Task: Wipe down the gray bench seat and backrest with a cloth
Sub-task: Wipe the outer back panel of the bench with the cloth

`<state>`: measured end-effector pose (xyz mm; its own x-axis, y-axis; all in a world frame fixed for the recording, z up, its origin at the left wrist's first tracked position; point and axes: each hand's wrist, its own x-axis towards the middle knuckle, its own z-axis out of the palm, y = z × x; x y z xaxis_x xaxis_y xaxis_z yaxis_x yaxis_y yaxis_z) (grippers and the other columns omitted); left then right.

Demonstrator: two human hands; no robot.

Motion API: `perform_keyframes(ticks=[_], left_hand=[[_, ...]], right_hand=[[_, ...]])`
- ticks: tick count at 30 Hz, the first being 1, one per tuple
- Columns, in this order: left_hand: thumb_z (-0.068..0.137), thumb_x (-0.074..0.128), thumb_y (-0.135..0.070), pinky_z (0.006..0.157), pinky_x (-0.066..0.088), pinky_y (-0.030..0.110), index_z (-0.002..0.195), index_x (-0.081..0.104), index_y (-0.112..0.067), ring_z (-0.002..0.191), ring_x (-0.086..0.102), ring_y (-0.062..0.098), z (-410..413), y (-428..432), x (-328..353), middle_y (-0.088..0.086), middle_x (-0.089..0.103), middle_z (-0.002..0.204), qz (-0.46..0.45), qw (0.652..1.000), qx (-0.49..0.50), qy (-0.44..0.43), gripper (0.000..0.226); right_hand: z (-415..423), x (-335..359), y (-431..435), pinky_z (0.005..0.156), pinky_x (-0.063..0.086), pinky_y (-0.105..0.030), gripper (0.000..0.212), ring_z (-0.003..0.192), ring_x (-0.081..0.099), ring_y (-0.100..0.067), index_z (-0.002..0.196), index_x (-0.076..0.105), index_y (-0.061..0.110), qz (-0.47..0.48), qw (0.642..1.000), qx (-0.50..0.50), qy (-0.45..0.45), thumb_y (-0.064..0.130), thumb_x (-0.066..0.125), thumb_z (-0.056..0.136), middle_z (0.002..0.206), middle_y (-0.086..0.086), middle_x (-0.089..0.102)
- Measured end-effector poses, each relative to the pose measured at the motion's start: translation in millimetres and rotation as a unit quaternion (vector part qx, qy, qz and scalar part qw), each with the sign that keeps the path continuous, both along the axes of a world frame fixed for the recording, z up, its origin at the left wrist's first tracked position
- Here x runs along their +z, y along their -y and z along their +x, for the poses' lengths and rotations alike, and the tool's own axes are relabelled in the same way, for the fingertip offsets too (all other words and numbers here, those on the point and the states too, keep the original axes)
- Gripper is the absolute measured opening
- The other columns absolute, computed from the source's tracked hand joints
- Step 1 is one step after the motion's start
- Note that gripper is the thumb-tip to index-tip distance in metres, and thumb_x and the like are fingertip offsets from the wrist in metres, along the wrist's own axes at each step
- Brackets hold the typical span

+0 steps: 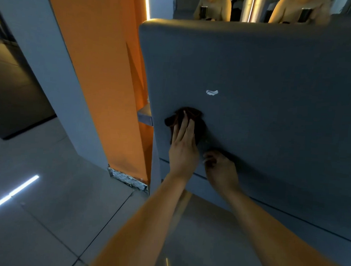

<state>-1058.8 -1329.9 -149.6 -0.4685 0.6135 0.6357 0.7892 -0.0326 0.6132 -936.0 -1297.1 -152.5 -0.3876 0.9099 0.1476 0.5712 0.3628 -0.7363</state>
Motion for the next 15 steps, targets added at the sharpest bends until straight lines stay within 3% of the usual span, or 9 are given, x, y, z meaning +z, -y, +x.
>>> perform_keyframes(ticks=[3, 6, 8, 12, 15], left_hand=[[0.098, 0.044, 0.001, 0.124, 0.013, 0.035, 0.158, 0.030, -0.013, 0.155, 0.012, 0.031, -5.5, -1.1, -8.7, 0.004, 0.022, 0.167, -0.034, 0.999, 0.024, -0.011, 0.063], [0.098, 0.041, 0.004, 0.122, 0.018, 0.032, 0.159, 0.029, -0.014, 0.157, 0.008, 0.024, -9.8, 14.7, -41.1, 0.002, 0.020, 0.168, -0.084, 0.996, 0.023, 0.036, 0.065], [0.102, 0.037, -0.002, 0.124, 0.026, 0.039, 0.158, 0.030, -0.014, 0.156, 0.010, 0.023, -10.6, 22.0, -52.0, 0.000, 0.019, 0.167, -0.095, 0.993, 0.010, 0.066, 0.058], [0.110, 0.030, -0.018, 0.124, 0.026, 0.045, 0.159, 0.029, -0.021, 0.156, 0.012, 0.015, 5.5, 16.0, -33.3, -0.009, 0.016, 0.168, -0.037, 0.991, 0.006, 0.128, 0.049], [0.109, 0.032, -0.021, 0.127, 0.017, 0.040, 0.158, 0.029, -0.016, 0.156, 0.007, 0.013, 11.8, 7.5, 2.8, -0.010, 0.011, 0.166, 0.029, 0.997, -0.007, 0.065, 0.050]], right_hand=[[-1.0, -0.9, -1.6, 0.082, 0.056, -0.041, 0.025, 0.093, 0.067, -0.024, 0.102, 0.065, 0.034, -0.006, 1.000, 0.005, 0.007, 0.026, 0.046, 0.088, 0.106, 0.003, 0.073], [0.8, 1.2, -1.7, 0.082, 0.056, -0.040, 0.022, 0.096, 0.067, -0.021, 0.106, 0.065, 0.035, -0.020, 1.000, 0.005, 0.020, 0.025, 0.052, 0.091, 0.106, 0.010, 0.072], [2.1, 1.2, -2.1, 0.081, 0.055, -0.038, 0.022, 0.095, 0.066, -0.017, 0.105, 0.065, 0.035, -0.026, 0.999, 0.010, 0.016, 0.022, 0.054, 0.092, 0.104, 0.014, 0.071], [2.0, -0.5, -0.6, 0.082, 0.056, -0.042, 0.023, 0.097, 0.066, -0.025, 0.110, 0.065, 0.032, -0.014, 1.000, 0.013, 0.020, 0.021, 0.054, 0.093, 0.108, 0.004, 0.072], [1.1, -2.5, 1.2, 0.075, 0.056, -0.039, 0.020, 0.092, 0.067, -0.029, 0.101, 0.066, 0.028, 0.008, 1.000, 0.003, 0.021, 0.017, 0.051, 0.093, 0.103, -0.002, 0.073]])
